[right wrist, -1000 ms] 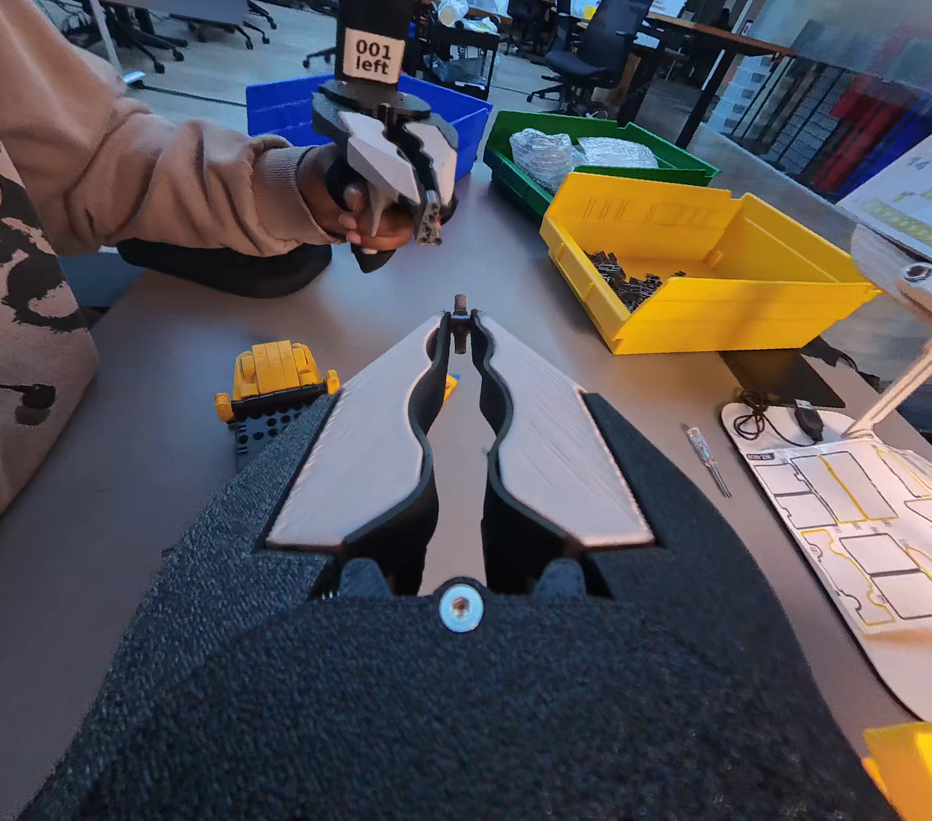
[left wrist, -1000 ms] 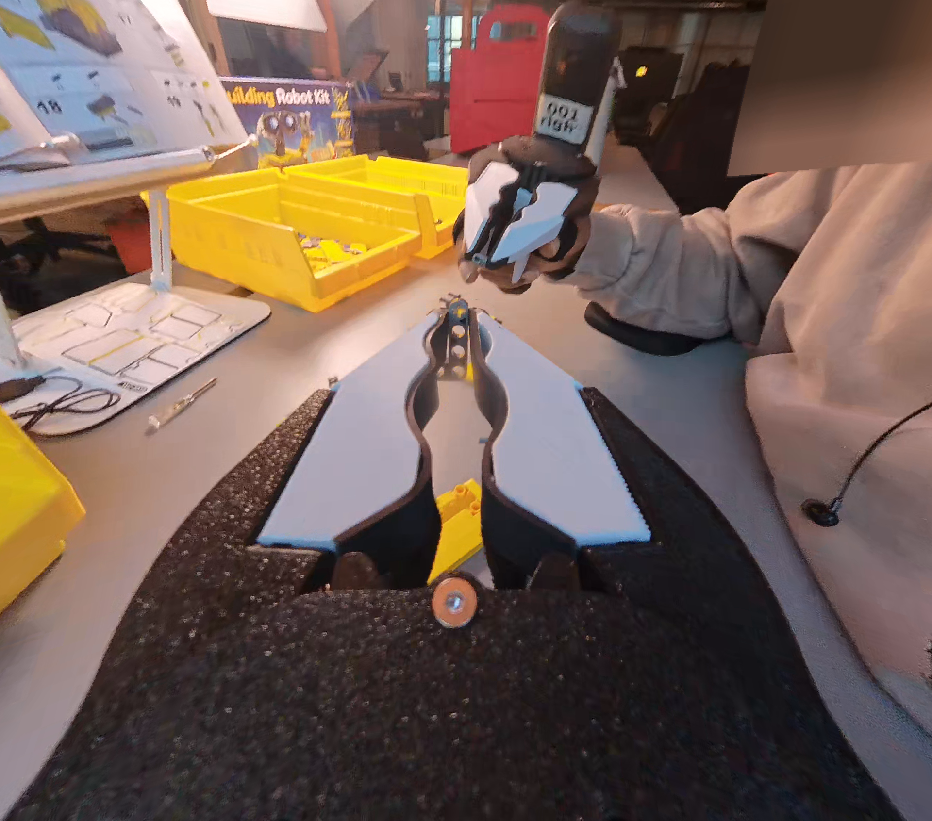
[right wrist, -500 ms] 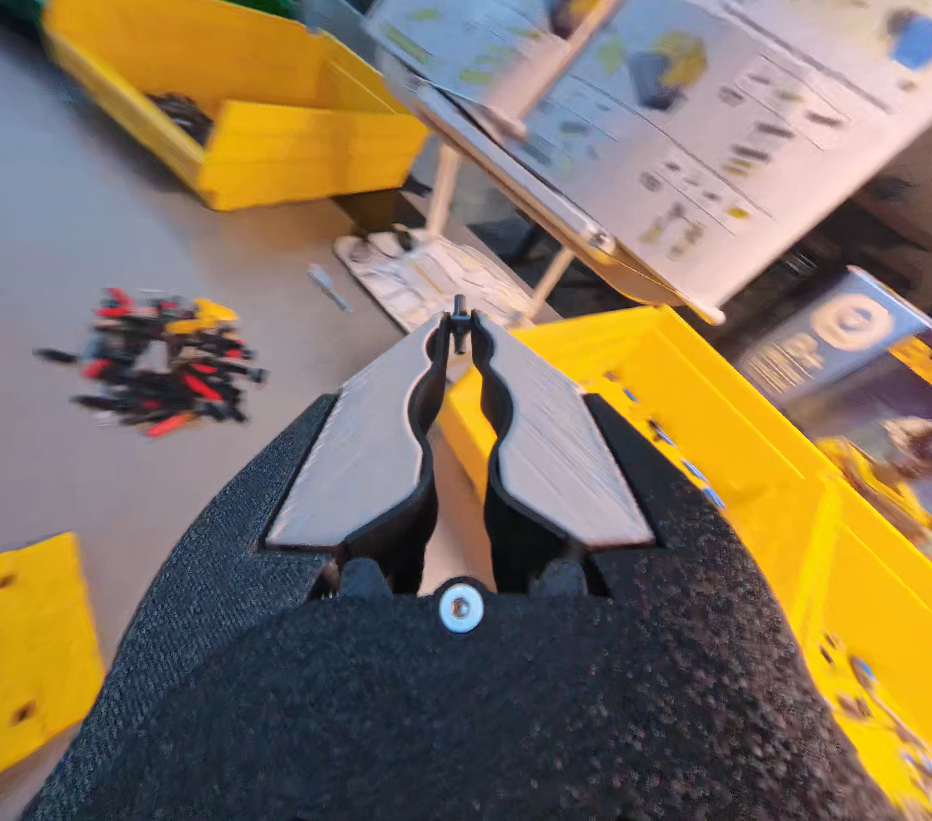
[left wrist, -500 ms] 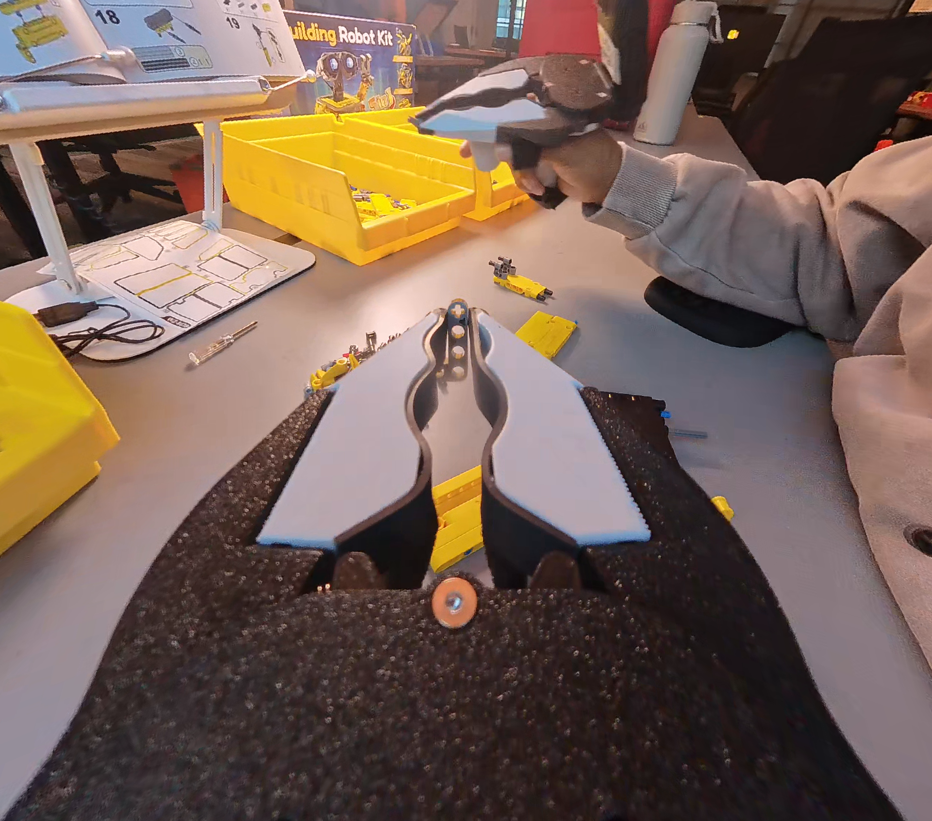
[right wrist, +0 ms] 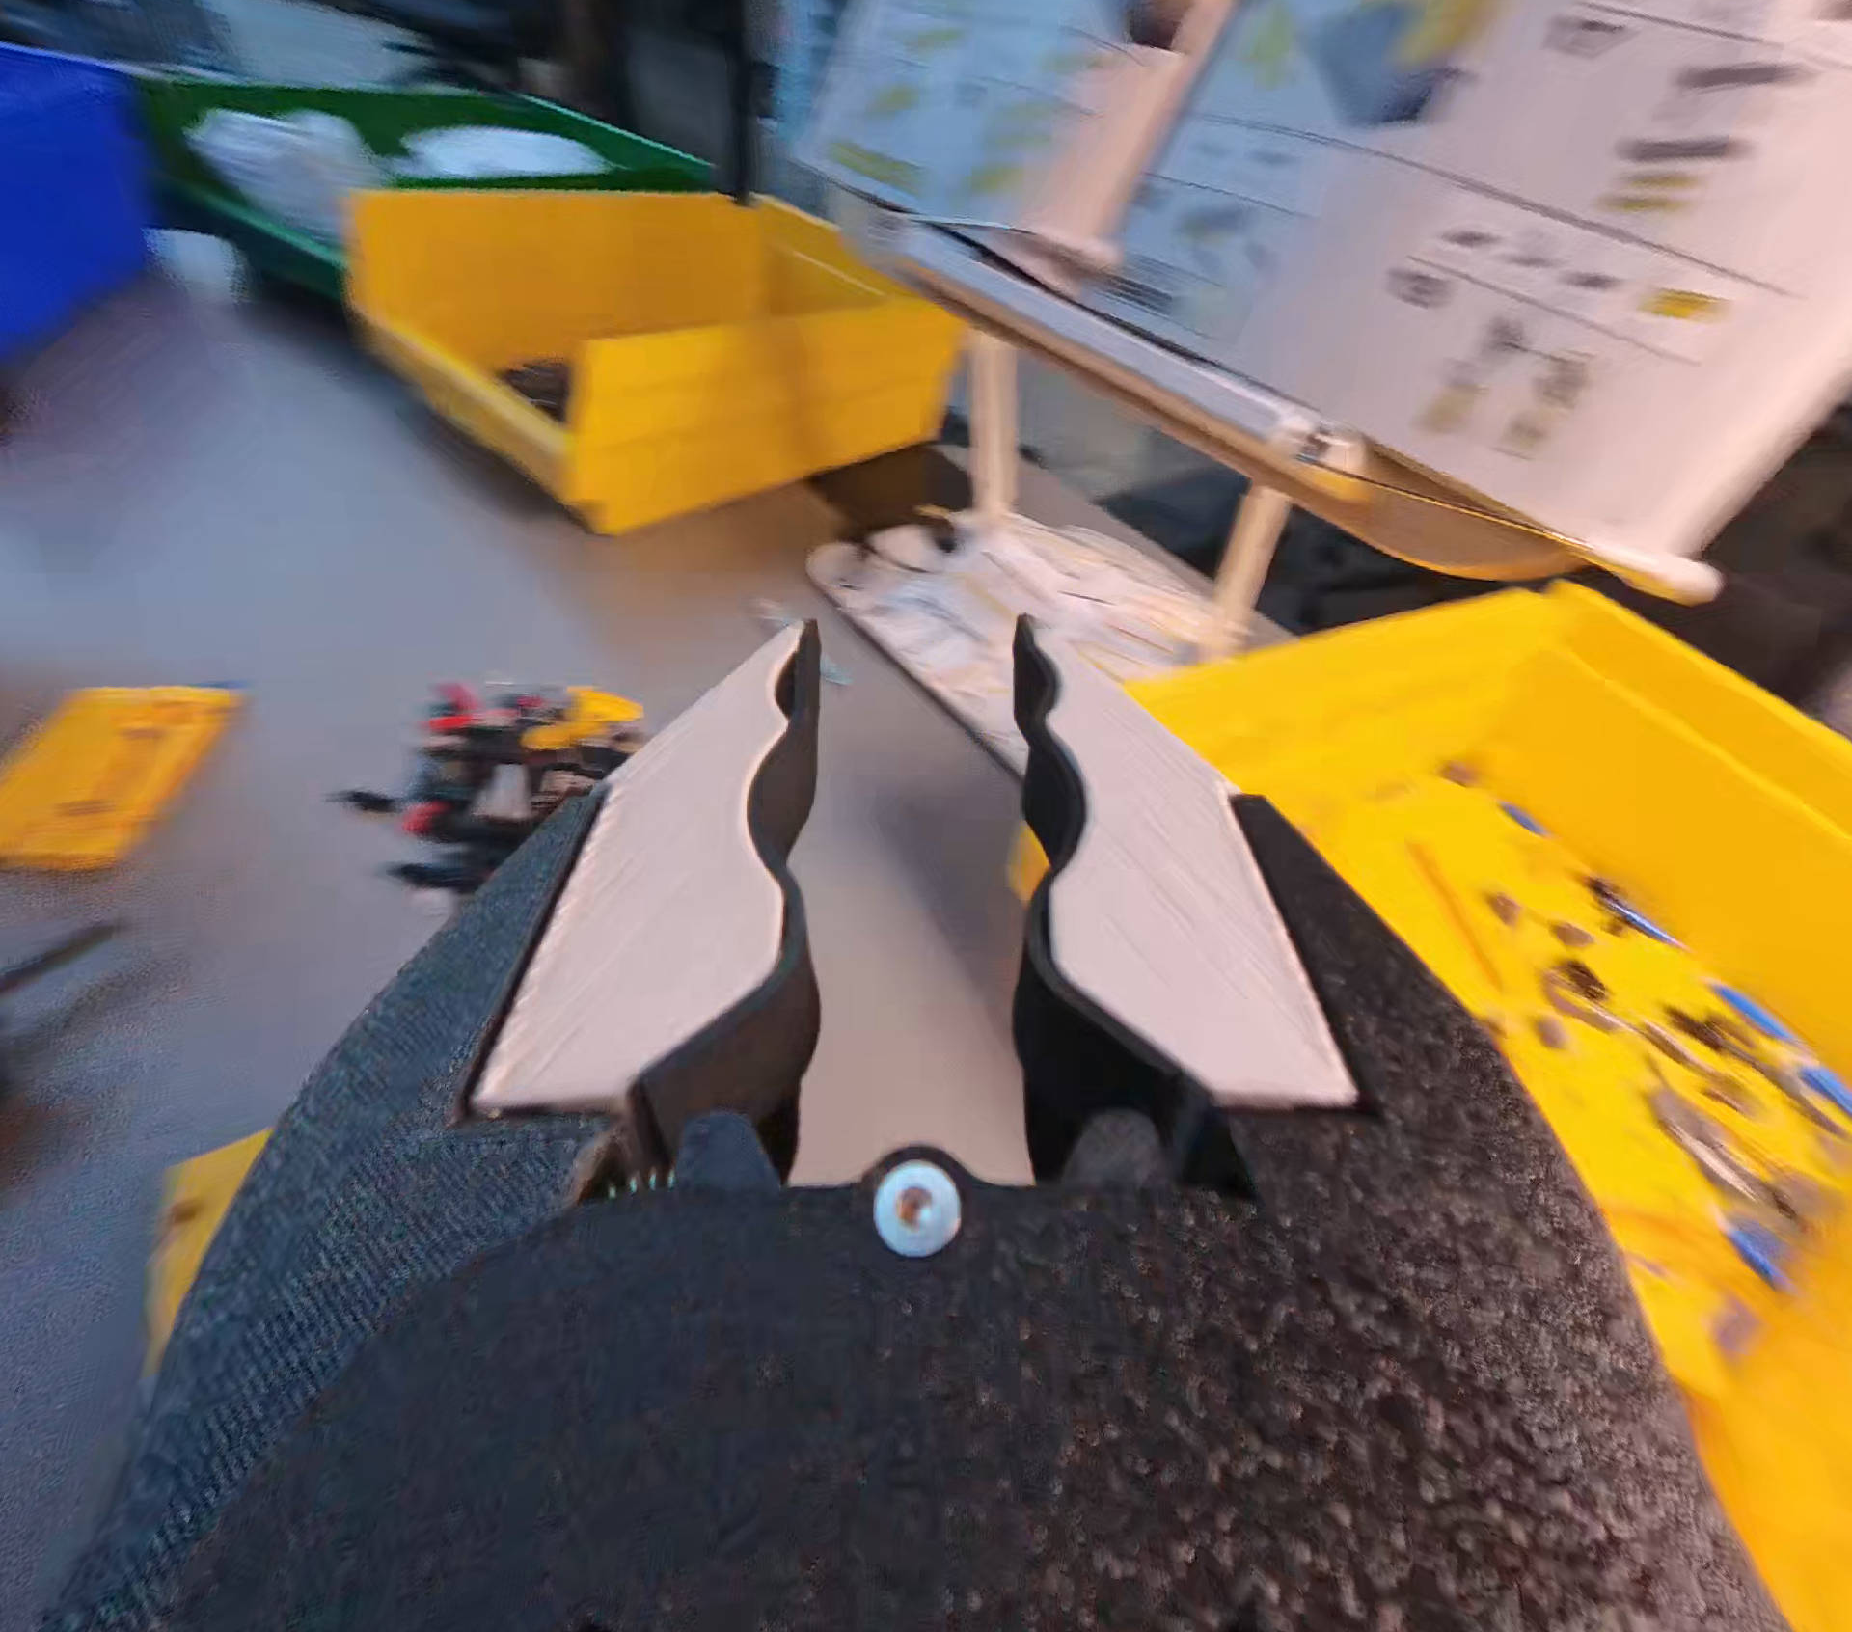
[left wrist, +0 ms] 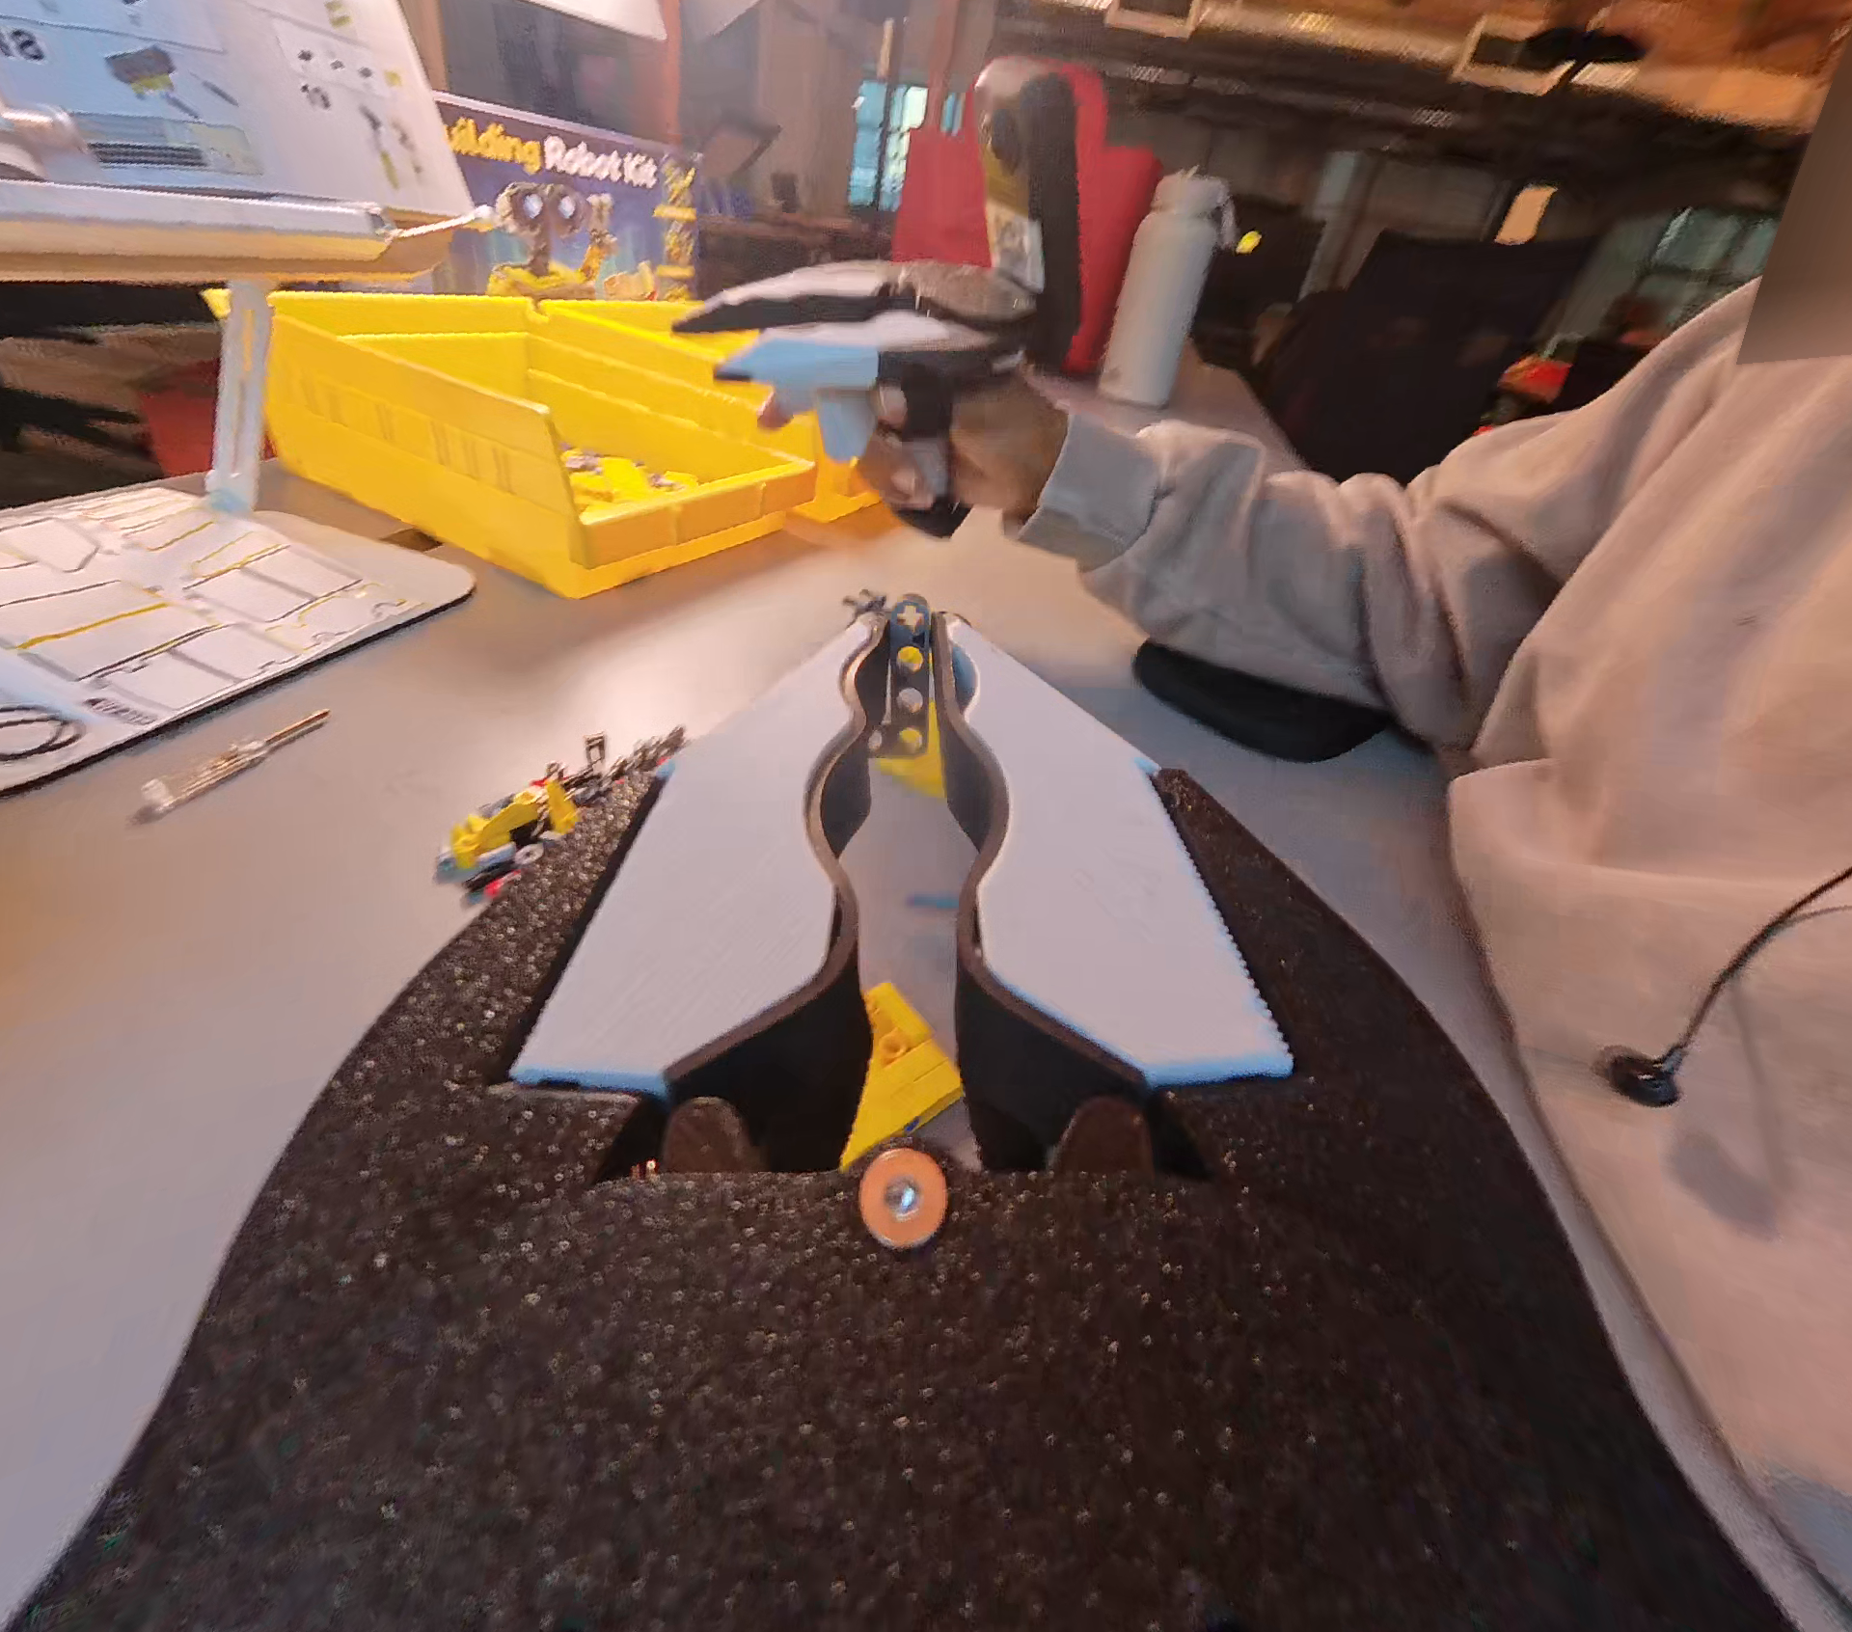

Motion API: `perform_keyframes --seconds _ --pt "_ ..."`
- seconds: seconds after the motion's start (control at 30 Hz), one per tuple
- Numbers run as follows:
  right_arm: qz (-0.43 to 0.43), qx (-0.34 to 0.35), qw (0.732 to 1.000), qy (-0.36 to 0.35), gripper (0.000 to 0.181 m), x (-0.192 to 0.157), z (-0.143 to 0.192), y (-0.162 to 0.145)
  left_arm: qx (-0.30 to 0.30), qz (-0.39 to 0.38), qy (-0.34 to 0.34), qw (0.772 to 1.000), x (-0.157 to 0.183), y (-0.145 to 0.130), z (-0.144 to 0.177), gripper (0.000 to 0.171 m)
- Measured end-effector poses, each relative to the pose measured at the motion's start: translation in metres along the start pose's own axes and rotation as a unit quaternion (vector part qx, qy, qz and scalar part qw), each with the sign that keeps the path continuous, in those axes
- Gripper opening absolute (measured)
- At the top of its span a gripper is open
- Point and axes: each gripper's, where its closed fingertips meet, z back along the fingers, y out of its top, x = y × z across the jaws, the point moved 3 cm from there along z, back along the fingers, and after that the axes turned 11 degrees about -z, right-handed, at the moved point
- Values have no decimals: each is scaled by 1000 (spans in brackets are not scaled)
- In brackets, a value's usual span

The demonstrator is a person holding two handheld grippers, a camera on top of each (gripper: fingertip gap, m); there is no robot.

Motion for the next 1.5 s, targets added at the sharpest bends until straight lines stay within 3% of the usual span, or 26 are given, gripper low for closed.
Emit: perform_keyframes --seconds 0.07,0.17,0.23,0.33,0.37,0.43,0.47,0.6,0.73,0.87,0.9,1.1,1.27,1.37,1.5 --pt "-20 -16 986 163 38 -78 -9 0 51 27 -36 998 8 11 1 6" --pt "-33 -20 941 335 38 -181 -9 -3 131 77 -97 984 18 27 5 6" --pt "-36 -20 928 370 39 -219 -12 -2 150 83 -116 978 24 31 6 6" --pt "-69 -19 918 390 39 -244 -18 6 147 64 -119 980 29 33 4 6" --pt "-70 -17 919 387 35 -246 -19 8 143 59 -117 981 29 32 4 6" --pt "-69 2 920 385 9 -244 -16 15 136 55 -110 983 29 32 3 6" --pt "-64 -6 922 381 7 -242 -15 15 128 51 -107 985 28 30 3 6" --pt "-6 -41 933 359 7 -230 -11 8 58 -4 -86 995 29 19 -1 8" --pt "57 -71 932 350 6 -229 -5 1 -4 -61 -67 996 32 11 -7 22" --pt "72 -75 930 352 6 -233 -3 0 -9 -76 -75 994 38 12 -10 16" --pt "73 -79 929 353 7 -233 -3 0 -6 -83 -75 994 39 15 -9 6" --pt "72 -57 929 358 8 -237 4 10 -16 -124 -62 990 44 27 -8 6" --pt "79 -56 935 340 33 -223 12 14 -28 -171 7 985 37 46 12 6" --pt "63 -74 940 326 36 -206 24 3 -124 -224 175 951 1 60 63 6" --pt "44 -135 939 312 40 -184 41 -38 -296 -191 407 843 -43 64 185 7"
